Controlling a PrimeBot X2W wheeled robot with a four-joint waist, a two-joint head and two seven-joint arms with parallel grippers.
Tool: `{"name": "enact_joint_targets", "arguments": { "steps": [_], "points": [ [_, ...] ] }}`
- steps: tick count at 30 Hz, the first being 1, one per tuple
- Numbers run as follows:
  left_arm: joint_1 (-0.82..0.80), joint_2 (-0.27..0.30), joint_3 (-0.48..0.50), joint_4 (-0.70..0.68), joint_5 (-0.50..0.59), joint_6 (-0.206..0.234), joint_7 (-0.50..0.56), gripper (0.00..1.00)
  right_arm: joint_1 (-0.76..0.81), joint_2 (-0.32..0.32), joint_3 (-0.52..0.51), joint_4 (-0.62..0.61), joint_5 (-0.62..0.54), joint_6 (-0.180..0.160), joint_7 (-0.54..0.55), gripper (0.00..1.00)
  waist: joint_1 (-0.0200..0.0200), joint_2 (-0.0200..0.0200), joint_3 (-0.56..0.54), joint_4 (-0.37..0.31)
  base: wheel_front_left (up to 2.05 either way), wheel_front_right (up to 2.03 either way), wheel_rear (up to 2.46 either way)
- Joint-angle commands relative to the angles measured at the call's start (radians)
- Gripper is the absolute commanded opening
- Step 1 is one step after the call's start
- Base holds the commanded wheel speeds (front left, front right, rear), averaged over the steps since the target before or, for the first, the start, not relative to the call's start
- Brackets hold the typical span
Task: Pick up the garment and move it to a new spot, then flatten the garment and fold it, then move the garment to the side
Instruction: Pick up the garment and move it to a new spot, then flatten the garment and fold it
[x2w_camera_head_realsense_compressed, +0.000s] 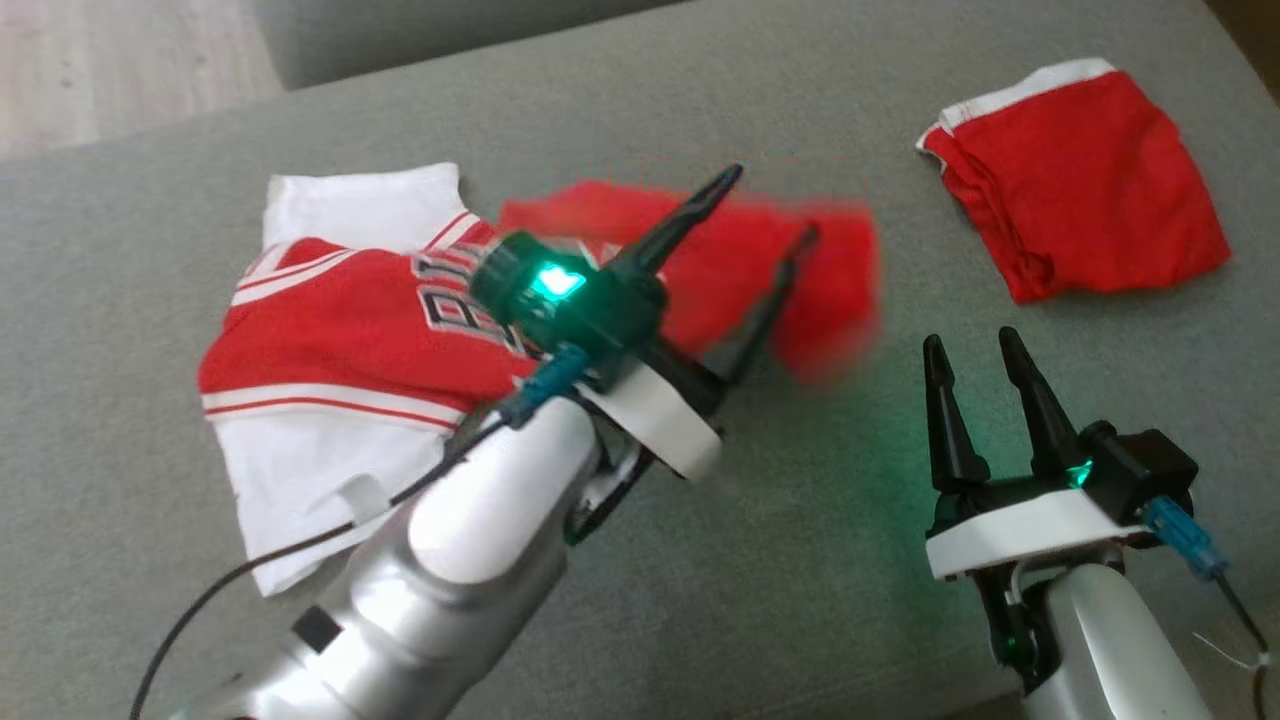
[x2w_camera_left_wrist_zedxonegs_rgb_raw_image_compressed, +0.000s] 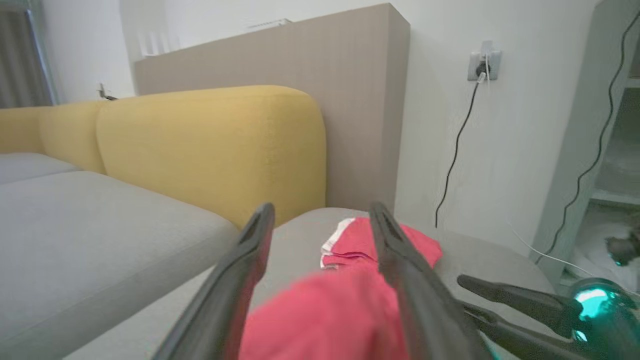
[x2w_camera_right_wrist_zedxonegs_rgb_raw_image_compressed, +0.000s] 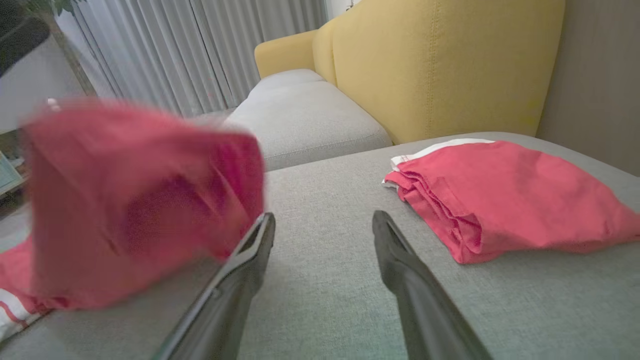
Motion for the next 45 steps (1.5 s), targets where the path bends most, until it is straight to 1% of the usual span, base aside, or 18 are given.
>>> {"name": "enact_joint_targets", "arguments": {
  "steps": [1, 3, 6, 11, 15, 16, 19, 25, 28, 32, 35, 45],
  "points": [
    [-0.067, 0.007, 0.005, -0.019, -0.019, 0.013, -0.004, 1.0, -0.037, -0.002, 0.02, -0.04, 0.005, 0.007, -0.011, 1.0, 0.0, 0.0, 0.014, -0.007, 0.0, 0.0, 0.0],
    [-0.075, 0.006, -0.024, -0.001, -0.035, 0.027, -0.011, 1.0, -0.035, -0.002, 0.016, -0.04, 0.004, 0.007, -0.011, 1.0, 0.0, 0.0, 0.016, 0.0, 0.0, 0.0, 0.0],
    [-0.085, 0.006, -0.037, 0.032, -0.055, 0.047, -0.026, 1.0, -0.034, -0.002, 0.017, -0.039, 0.002, 0.007, -0.011, 1.0, 0.0, 0.0, 0.013, 0.022, 0.0, 0.0, 0.0],
    [-0.084, 0.015, -0.009, 0.082, -0.067, 0.071, -0.057, 1.0, -0.03, -0.002, 0.012, -0.036, -0.009, 0.007, -0.011, 1.0, 0.0, 0.0, -0.011, 0.075, 0.0, 0.0, 0.0],
    [-0.043, 0.061, 0.049, 0.09, -0.082, 0.093, -0.071, 1.0, -0.023, -0.002, 0.001, -0.036, -0.023, 0.007, -0.011, 1.0, 0.0, 0.0, -0.036, 0.125, 0.0, 0.0, 0.0],
    [-0.043, 0.061, 0.049, 0.09, -0.082, 0.093, -0.071, 1.0, -0.023, -0.002, 0.001, -0.036, -0.023, 0.007, -0.011, 1.0, 0.0, 0.0, -0.036, 0.125, 0.0, 0.0, 0.0],
    [0.019, 0.107, 0.107, 0.064, -0.096, 0.112, -0.074, 1.0, -0.013, -0.002, -0.012, -0.035, -0.033, 0.007, -0.011, 1.0, 0.0, 0.0, -0.056, 0.165, 0.0, 0.0, 0.0],
    [0.206, 0.191, 0.23, -0.052, -0.094, 0.15, -0.075, 1.0, 0.014, -0.002, -0.052, -0.036, -0.052, 0.007, -0.011, 1.0, 0.0, 0.0, -0.08, 0.245, 0.0, 0.0, 0.0],
    [0.316, 0.209, 0.287, -0.101, -0.099, 0.164, -0.075, 1.0, 0.026, -0.002, -0.06, -0.033, -0.061, 0.007, -0.011, 1.0, 0.0, 0.0, -0.089, 0.269, 0.0, 0.0, 0.0],
    [0.442, 0.201, 0.357, -0.15, -0.099, 0.175, -0.075, 1.0, 0.03, -0.002, -0.061, -0.031, -0.065, 0.007, -0.011, 1.0, 0.0, 0.0, -0.09, 0.279, 0.0, 0.0, 0.0],
    [0.493, 0.18, 0.386, -0.169, -0.081, 0.169, -0.075, 1.0, 0.028, -0.002, -0.059, -0.03, -0.067, 0.007, -0.011, 1.0, 0.0, 0.0, -0.086, 0.282, 0.0, 0.0, 0.0],
    [0.479, 0.114, 0.428, -0.168, -0.009, 0.121, -0.075, 1.0, 0.005, -0.002, -0.067, -0.027, -0.096, 0.007, -0.011, 1.0, 0.0, 0.0, -0.059, 0.285, 0.0, 0.0, 0.0]
  ]
}}
